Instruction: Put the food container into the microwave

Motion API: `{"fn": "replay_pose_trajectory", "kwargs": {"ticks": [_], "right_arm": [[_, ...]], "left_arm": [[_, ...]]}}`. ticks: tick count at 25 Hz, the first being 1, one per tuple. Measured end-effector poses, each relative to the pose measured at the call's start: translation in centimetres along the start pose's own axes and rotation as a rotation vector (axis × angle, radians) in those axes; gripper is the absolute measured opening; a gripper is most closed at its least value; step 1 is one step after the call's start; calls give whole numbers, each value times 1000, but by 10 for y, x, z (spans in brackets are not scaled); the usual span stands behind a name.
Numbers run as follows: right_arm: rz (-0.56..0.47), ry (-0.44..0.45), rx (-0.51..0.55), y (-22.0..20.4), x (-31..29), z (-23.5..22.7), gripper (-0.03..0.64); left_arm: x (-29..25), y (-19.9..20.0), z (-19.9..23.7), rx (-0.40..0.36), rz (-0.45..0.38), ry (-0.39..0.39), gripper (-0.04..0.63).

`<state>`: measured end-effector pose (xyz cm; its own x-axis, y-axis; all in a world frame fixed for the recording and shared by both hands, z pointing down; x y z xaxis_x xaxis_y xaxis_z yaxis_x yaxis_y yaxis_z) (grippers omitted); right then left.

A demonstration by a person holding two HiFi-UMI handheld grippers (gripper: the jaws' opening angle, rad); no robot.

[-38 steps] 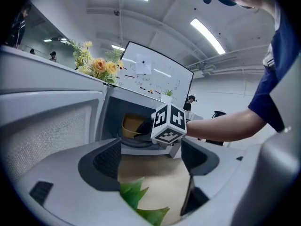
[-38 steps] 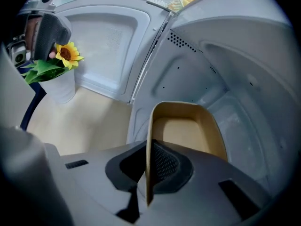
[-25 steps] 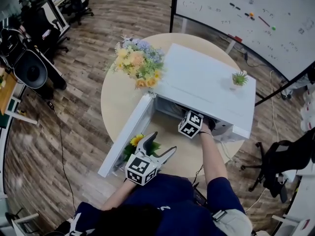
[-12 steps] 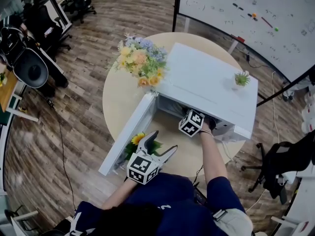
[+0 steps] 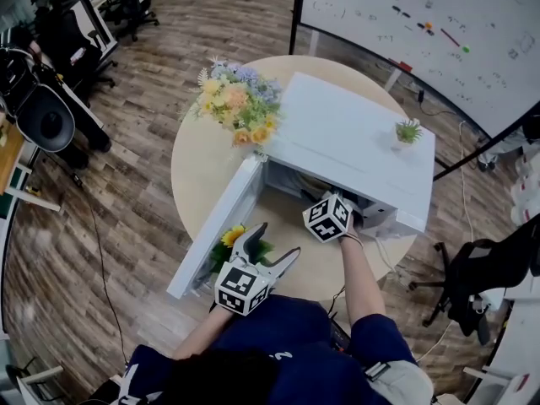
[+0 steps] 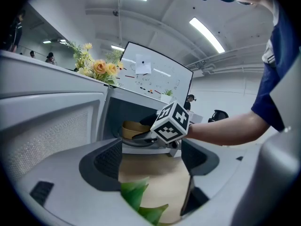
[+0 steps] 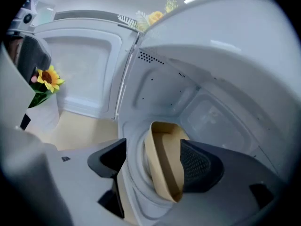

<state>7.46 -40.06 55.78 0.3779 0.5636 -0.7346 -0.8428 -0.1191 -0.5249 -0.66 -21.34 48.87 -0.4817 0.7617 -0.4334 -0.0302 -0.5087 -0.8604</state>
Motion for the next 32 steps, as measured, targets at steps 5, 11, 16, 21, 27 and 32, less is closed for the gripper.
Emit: {"fn": "replay_pose_trajectory", "kwargs": {"ticks": [5,11,16,21,27,32], "right_arm": [[-69,-16,-112,4,30,5,347],[-153,22,-294,-4,71,25,334],[-206,-22,-401,-6,105,37,334],[-280,-56,-554,-13,140,49,331],[-296,-114,-624,-35,171,70,330],[-332,-141,-715,-51,197,97,324]], "left_arm": [[10,3,-2,-22,-35,-16,390],[22,-1,-1,-16,-70,-27,390],[25,-2,0,-60,-73,-65,390],[24,-2,-2,-83,-82,-88,390],[20,-1,-3,-101,-74,-132,390],[20,-1,-6,-126,-60,-165,390]]}}
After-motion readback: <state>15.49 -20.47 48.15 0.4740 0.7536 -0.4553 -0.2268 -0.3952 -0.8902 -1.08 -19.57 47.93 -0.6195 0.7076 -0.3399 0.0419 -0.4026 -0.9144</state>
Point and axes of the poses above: the fingertips, and each gripper's own axes: x backward along the fingers, z to its left, y out of its top, the point moved 6 cm from there along x, backward along the fingers, and after that the axes turned 8 degrees about z, right-handed, at the moved point
